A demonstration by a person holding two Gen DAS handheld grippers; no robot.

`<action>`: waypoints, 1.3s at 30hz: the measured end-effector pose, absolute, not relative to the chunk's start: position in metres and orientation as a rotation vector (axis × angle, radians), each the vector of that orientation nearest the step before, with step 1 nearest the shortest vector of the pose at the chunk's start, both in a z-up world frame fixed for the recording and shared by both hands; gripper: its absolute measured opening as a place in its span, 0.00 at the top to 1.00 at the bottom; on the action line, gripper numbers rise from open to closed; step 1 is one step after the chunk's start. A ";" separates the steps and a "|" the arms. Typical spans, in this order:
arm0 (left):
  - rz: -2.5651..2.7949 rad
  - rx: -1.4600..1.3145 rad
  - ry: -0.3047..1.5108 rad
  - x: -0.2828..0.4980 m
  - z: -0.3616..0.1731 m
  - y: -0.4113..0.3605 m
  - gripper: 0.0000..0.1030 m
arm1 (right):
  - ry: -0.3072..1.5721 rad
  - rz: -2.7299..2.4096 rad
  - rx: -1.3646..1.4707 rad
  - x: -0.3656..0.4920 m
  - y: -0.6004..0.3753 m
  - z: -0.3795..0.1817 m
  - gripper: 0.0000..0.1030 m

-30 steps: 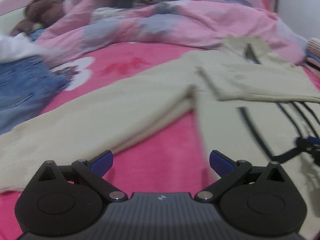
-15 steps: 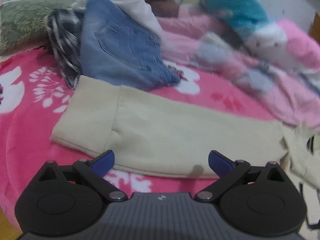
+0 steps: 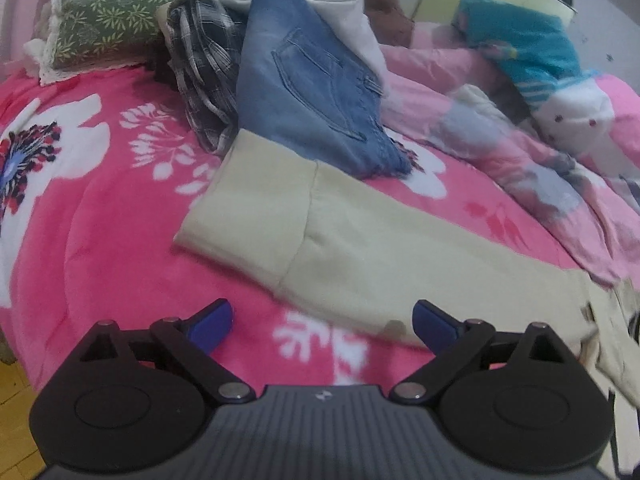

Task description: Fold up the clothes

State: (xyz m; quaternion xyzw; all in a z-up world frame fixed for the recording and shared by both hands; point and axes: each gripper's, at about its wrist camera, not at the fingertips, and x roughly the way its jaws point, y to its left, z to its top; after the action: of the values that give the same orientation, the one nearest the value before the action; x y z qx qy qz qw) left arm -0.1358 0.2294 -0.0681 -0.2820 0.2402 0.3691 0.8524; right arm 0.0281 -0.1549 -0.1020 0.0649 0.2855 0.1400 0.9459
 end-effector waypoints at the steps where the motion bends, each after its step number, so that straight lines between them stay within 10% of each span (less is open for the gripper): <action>1: 0.794 -0.591 0.499 -0.133 -0.067 0.233 0.10 | 0.581 0.286 0.134 0.028 -0.155 -0.102 0.54; 13: 0.852 -0.485 0.449 -0.114 -0.052 0.245 0.72 | 0.576 0.288 0.122 0.028 -0.153 -0.102 0.51; 39: 0.193 -0.154 0.477 0.108 -0.002 0.013 0.76 | 0.555 0.337 0.199 0.024 -0.161 -0.101 0.38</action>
State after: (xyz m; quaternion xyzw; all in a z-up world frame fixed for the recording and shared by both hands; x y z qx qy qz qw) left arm 0.1077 0.0126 -0.0024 -0.0761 0.2356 0.0954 0.9642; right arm 0.0241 -0.1611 -0.1012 0.0978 0.2723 0.1653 0.9428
